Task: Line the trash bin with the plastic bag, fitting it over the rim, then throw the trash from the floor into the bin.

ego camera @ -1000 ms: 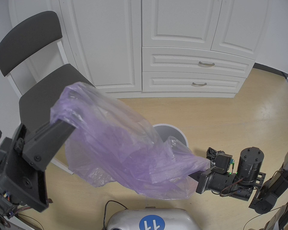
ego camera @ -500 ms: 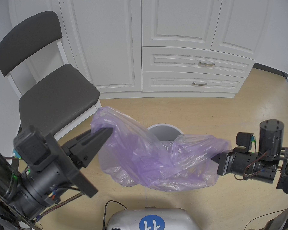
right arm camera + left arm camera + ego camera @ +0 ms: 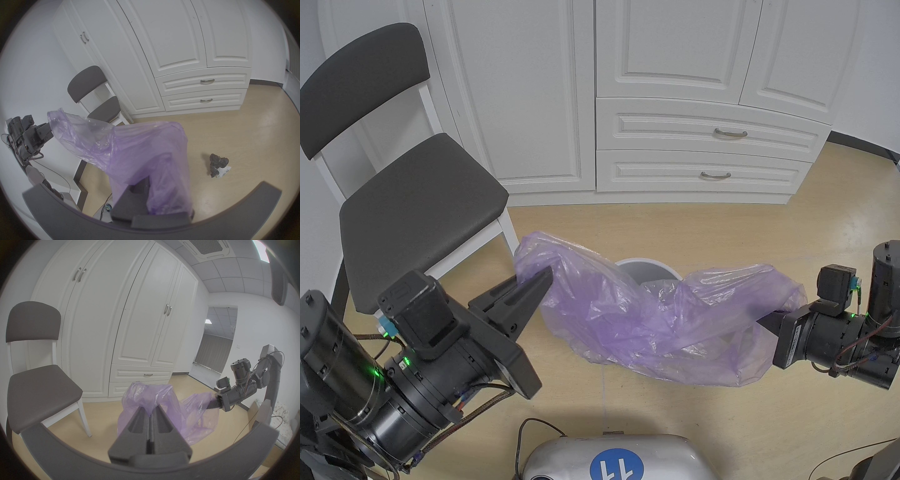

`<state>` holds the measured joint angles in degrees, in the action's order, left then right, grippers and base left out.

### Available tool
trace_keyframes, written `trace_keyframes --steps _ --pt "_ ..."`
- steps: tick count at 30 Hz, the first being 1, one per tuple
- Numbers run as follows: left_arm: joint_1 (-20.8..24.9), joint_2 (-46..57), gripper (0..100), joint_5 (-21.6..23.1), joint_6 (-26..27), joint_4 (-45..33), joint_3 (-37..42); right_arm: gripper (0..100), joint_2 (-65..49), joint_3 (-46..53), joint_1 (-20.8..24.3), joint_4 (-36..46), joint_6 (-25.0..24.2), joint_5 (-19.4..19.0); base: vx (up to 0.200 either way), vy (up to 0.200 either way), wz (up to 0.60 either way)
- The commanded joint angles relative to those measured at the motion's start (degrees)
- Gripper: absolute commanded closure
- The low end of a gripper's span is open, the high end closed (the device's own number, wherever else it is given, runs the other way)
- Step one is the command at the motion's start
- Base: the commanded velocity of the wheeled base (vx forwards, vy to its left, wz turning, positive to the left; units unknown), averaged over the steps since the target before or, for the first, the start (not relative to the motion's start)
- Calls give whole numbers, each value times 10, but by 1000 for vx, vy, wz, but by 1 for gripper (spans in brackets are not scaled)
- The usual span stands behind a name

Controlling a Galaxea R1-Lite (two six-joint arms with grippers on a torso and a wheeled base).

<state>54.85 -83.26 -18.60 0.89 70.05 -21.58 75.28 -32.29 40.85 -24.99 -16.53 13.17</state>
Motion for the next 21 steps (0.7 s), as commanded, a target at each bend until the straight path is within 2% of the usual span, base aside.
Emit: trace_keyframes --steps 1,3,10,14,21 --pt "-5 -2 100 0 0 2 1 100 -3 1 5 0 10 9 0 0 0" --pt "-7 -4 100 1 -1 2 0 100 -2 1 5 0 13 12 0 0 0" --pt "-22 -11 100 -3 2 -6 -8 100 7 4 6 0 45 63 0 0 0" --pt "-32 -16 100 -7 22 -19 -13 100 4 4 8 0 55 78 0 0 0" --pt "-37 -32 100 -59 31 -27 -38 100 8 7 10 -4 60 92 0 0 0"
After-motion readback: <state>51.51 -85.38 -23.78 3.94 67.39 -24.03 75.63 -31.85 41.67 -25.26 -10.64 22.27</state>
